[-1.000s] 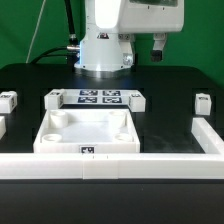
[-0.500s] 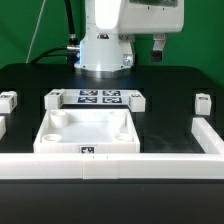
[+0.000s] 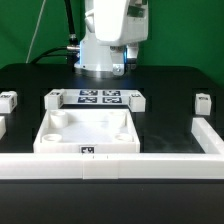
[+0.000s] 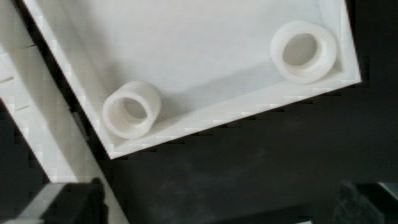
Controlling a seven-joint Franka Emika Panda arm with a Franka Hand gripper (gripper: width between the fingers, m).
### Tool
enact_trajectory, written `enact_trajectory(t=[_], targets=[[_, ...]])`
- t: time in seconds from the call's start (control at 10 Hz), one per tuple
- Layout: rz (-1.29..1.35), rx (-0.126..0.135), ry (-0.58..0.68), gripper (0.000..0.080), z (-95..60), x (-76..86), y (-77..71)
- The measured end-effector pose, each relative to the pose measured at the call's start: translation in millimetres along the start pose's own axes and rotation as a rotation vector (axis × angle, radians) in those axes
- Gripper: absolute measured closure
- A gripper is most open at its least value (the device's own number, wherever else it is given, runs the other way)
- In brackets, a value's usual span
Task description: Assemble one leg
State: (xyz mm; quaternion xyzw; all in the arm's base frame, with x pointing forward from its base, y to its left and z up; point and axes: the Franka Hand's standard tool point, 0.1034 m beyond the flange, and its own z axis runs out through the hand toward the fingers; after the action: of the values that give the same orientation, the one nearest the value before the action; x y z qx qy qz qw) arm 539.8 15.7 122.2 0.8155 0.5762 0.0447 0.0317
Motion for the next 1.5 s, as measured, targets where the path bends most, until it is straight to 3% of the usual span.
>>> enact_trajectory(t=[0.2, 0.4, 0.7, 1.1, 1.2, 1.3, 1.4, 1.5], targets=[[-0.003, 0.002, -0.001, 0.015, 1.1, -1.1, -0.5], [-0.212, 0.013, -0.008, 0.015, 19.6, -19.9, -8.7], [-0.348, 0.052, -0.018, 0.015, 41.7, -49.9, -21.8], [-0.327, 0.055, -0.019, 0.015, 43.0, -49.5, -22.1], [-0.293, 0.042, -0.011, 0.015, 52.5, -47.3, -24.7], [-0.29, 0.054, -0.006, 0.015, 72.7, -52.4, -33.9], [-0.282, 0.083, -0.008, 0.015, 87.7, -58.5, -41.2], [-0.277, 0.088, -0.008, 0.015, 91.5, -60.7, -41.1]])
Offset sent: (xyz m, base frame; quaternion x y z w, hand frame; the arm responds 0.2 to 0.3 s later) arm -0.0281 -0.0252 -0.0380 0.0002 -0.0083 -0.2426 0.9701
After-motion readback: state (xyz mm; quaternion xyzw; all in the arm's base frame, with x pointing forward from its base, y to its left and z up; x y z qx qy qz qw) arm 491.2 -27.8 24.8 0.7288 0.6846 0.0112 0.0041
